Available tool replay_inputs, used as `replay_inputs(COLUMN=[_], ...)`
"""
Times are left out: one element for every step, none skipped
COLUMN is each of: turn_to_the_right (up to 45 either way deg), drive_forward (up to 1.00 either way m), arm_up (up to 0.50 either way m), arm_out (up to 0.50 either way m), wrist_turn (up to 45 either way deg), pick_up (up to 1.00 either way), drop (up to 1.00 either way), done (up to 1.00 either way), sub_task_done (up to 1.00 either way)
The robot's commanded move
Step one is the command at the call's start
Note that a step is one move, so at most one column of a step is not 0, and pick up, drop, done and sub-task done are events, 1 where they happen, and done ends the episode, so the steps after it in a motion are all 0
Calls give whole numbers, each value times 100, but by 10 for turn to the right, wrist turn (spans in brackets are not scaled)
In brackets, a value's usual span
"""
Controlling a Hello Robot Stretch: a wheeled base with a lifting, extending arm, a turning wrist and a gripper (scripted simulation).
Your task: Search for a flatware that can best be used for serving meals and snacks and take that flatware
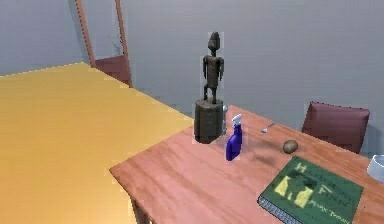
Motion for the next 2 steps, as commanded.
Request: replay_inputs(turn_to_the_right=[0, 0], drive_forward=[0, 0], arm_up=[0, 0], arm_out=[0, 0], wrist_turn=[450, 240], pick_up=[0, 0], drop=[0, 0], done=[0, 0], sub_task_done=[0, 0])
